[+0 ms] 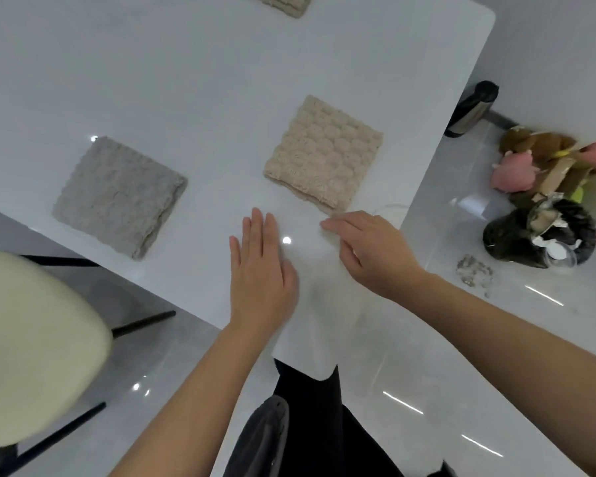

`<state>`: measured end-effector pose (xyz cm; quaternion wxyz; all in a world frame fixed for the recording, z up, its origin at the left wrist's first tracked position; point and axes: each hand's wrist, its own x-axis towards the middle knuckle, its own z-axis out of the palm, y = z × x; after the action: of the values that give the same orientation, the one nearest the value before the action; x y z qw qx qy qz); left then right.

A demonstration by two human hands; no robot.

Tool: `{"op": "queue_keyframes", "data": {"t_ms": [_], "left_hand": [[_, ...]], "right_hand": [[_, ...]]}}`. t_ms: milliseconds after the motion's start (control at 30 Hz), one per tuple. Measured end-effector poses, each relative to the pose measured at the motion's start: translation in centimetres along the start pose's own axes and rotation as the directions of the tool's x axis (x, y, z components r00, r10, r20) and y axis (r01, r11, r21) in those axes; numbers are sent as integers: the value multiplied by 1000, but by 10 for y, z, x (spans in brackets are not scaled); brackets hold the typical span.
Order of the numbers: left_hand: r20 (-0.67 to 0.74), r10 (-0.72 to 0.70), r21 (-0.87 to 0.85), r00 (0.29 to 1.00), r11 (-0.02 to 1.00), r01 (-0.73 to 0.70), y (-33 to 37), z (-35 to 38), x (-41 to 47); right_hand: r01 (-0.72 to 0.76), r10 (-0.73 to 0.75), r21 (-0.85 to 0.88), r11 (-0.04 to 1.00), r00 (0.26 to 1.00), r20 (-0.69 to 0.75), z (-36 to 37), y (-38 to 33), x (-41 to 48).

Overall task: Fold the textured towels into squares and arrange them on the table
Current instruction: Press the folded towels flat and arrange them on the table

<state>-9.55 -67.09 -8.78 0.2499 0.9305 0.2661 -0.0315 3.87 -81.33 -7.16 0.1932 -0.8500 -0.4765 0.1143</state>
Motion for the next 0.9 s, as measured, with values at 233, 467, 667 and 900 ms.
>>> {"op": "queue_keyframes", "data": {"t_ms": [233, 467, 667, 900], "left_hand": [[-124, -98, -160, 987, 984, 77, 40, 13, 45], [-161, -239, -237, 958, 951, 197, 64, 24, 74], [-163, -355, -220, 920, 923, 317, 81, 27, 85], [-250, -486, -244, 838, 869, 431, 103, 39, 100]], "right_hand": [[34, -30, 24, 999, 986, -165, -29, 57, 57], [90, -80, 56, 994, 983, -165, -42, 97, 120], [131, -164, 168, 977, 966, 200, -45, 105, 144], [287, -336, 184, 940, 875, 349, -42, 122, 166]]}}
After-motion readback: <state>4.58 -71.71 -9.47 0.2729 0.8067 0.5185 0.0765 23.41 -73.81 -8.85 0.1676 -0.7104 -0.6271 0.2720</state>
